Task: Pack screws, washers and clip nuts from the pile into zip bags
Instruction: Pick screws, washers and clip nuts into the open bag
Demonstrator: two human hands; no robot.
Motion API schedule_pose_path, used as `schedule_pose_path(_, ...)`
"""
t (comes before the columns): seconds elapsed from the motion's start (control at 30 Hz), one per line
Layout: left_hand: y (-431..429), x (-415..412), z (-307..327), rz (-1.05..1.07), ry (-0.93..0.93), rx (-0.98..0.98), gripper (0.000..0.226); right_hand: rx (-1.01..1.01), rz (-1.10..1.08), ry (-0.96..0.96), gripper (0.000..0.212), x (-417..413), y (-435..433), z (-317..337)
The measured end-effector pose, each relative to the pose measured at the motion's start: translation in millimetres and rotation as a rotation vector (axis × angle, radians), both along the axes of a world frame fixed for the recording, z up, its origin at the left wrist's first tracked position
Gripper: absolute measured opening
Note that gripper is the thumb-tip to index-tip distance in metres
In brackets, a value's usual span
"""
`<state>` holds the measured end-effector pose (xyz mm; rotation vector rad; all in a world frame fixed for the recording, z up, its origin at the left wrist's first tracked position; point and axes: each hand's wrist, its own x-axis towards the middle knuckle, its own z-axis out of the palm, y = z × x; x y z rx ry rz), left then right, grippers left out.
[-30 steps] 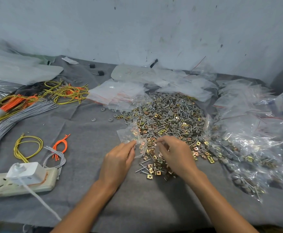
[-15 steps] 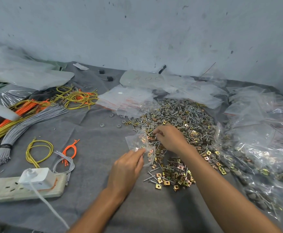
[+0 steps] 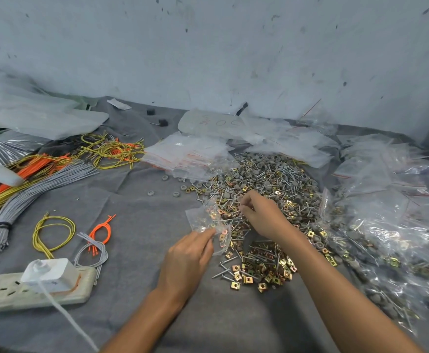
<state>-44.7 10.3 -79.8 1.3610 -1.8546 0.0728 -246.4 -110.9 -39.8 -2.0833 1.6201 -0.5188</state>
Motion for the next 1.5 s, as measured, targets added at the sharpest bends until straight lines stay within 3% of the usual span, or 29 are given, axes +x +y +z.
schedule_pose_path(0.13,0,0,0,-0.004,0.003,0.006,0.031,0.004,-0.038,-0.075,0.017,-6,-3,0)
schedule_pose_path(0.4,1,-1,1,-0.009,0.015,0.005,0.031,-0.091,-0.110,-0.089,0.009,-4,-14,3)
schedule_pose_path(0.5,1,0,1,-0.021,0.016,0.010,0.031,-0.099,-0.075,0.000,0.004,2,-25,4)
schedule_pose_path(0.6,1,0,-1,-0.023,0.012,0.013,0.032,-0.086,-0.032,0.137,0.029,8,-32,4)
schedule_pose_path(0.8,-2,0,-3,-0.005,0.008,-0.018,0.027,-0.100,-0.025,0.219,0.015,11,-27,-2)
schedule_pose_path(0.9,-2,0,-3,-0.003,0.006,-0.021,0.027,-0.125,-0.025,0.197,0.008,9,-25,-1)
schedule_pose_path(1.13,-3,0,-5,-0.009,0.004,-0.011,0.034,-0.114,-0.062,0.024,0.017,6,-6,10)
schedule_pose_path(1.5,-4,2,-10,0.002,0.024,-0.018,0.028,-0.044,0.020,-0.223,0.010,-1,65,18)
